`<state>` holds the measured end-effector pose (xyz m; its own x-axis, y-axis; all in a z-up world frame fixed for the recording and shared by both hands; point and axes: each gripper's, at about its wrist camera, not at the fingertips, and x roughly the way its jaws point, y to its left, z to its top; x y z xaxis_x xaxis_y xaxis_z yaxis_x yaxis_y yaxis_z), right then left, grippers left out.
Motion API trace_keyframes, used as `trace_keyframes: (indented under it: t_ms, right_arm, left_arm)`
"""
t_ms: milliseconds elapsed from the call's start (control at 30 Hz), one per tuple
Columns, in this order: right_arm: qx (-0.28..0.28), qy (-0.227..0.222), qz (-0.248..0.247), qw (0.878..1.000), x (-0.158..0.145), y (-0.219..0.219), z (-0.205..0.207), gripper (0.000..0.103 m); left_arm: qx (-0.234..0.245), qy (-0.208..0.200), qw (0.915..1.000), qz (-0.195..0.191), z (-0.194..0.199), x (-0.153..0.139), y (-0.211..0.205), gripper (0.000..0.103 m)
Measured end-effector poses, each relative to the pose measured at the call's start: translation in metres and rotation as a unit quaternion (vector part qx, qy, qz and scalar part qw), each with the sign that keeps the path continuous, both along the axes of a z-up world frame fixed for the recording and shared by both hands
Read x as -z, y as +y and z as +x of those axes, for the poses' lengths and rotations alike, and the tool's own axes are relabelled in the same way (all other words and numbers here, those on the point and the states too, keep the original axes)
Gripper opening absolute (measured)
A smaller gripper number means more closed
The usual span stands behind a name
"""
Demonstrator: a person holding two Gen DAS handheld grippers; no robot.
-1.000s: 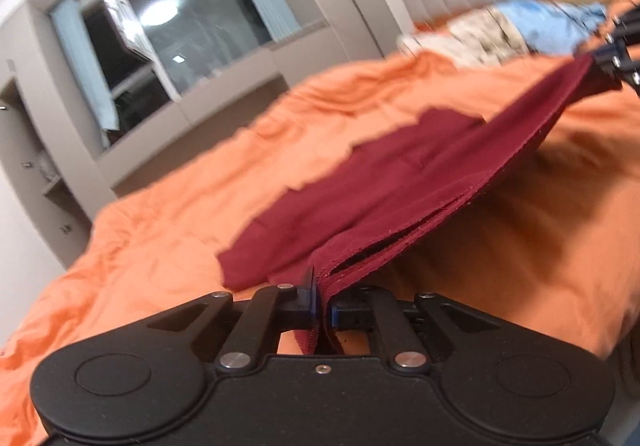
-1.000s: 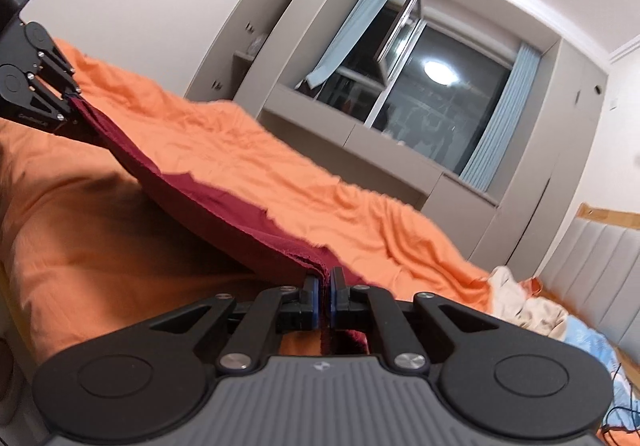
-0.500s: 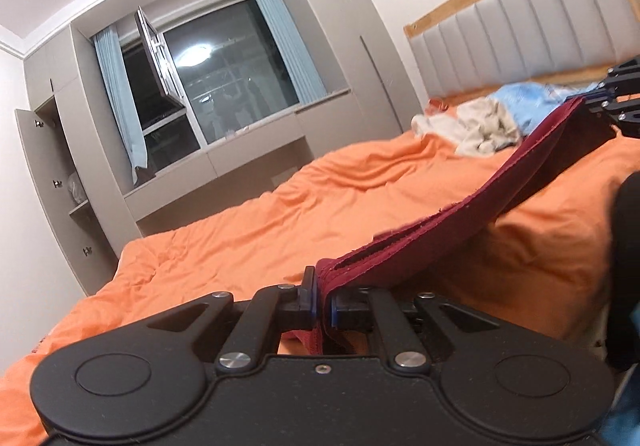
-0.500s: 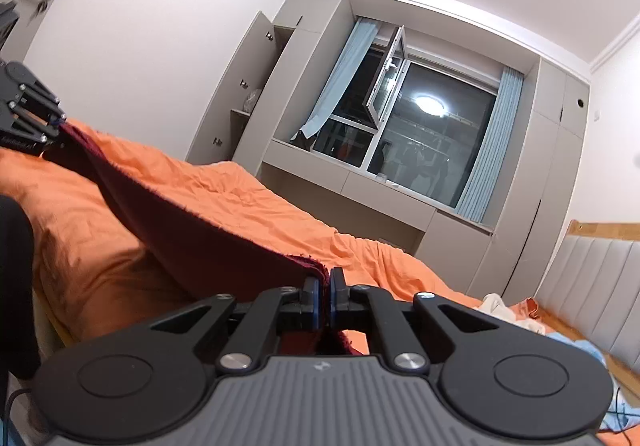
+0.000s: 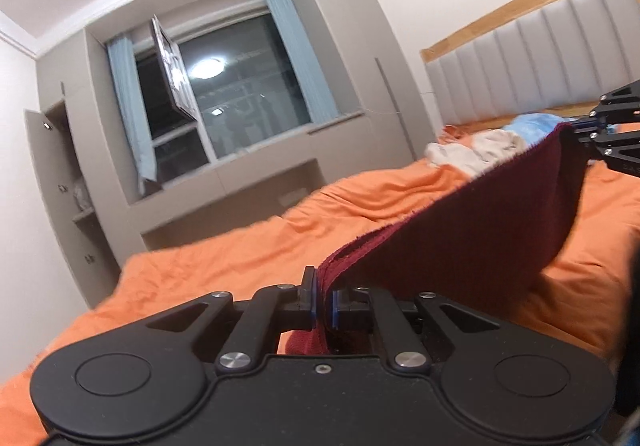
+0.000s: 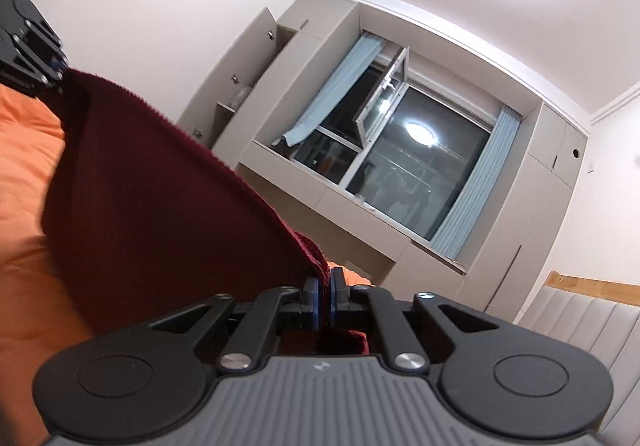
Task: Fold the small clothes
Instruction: 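Carry the held hem over the shirt body toward the collar with both grippers, then lower the hem onto the collar and open both grippers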
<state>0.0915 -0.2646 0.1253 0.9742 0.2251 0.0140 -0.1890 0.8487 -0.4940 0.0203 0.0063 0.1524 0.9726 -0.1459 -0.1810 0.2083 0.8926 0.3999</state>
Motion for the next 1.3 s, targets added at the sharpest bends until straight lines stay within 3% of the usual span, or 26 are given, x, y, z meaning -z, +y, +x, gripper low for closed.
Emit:
trace_keyframes:
  t_ms: [200, 367, 633, 867, 933, 1033, 1100, 1200, 1300]
  right_arm:
    - [0.004, 0.04, 0.026, 0.999, 0.003, 0.01, 0.092, 0.006]
    - [0.004, 0.069, 0.033, 0.997, 0.026, 0.021, 0.157, 0.006]
    - [0.005, 0.125, 0.035, 0.992, 0.081, 0.039, 0.23, 0.006]
    - [0.012, 0.179, -0.007, 0.984, 0.126, 0.053, 0.258, 0.006]
    - [0.019, 0.19, -0.009, 0.981, 0.135, 0.054, 0.26, 0.01]
    - [0.027, 0.202, -0.01, 0.979, 0.143, 0.054, 0.262, 0.025]
    - [0.025, 0.213, -0.006, 0.977, 0.144, 0.052, 0.263, 0.042]
    - [0.024, 0.219, -0.006, 0.975, 0.141, 0.049, 0.261, 0.061]
    - [0.023, 0.222, -0.005, 0.975, 0.137, 0.045, 0.26, 0.08]
  left_arm:
    - [-0.024, -0.017, 0.9996, -0.001, 0.072, -0.009, -0.008, 0.009]
    - [-0.054, -0.01, 0.9985, 0.004, 0.142, 0.002, -0.012, 0.009]
    - [-0.1, 0.066, 0.9917, -0.046, 0.252, 0.04, 0.014, 0.009]
    - [-0.132, 0.142, 0.9798, -0.051, 0.317, 0.087, 0.034, 0.009]
    - [-0.135, 0.171, 0.9744, -0.055, 0.328, 0.099, 0.038, 0.009]
    - [-0.141, 0.2, 0.9671, -0.068, 0.34, 0.115, 0.043, 0.011]
    - [-0.144, 0.208, 0.965, -0.068, 0.344, 0.122, 0.044, 0.012]
    - [-0.152, 0.213, 0.9634, -0.058, 0.345, 0.127, 0.042, 0.024]
    - [-0.154, 0.218, 0.9605, -0.079, 0.345, 0.125, 0.046, 0.046]
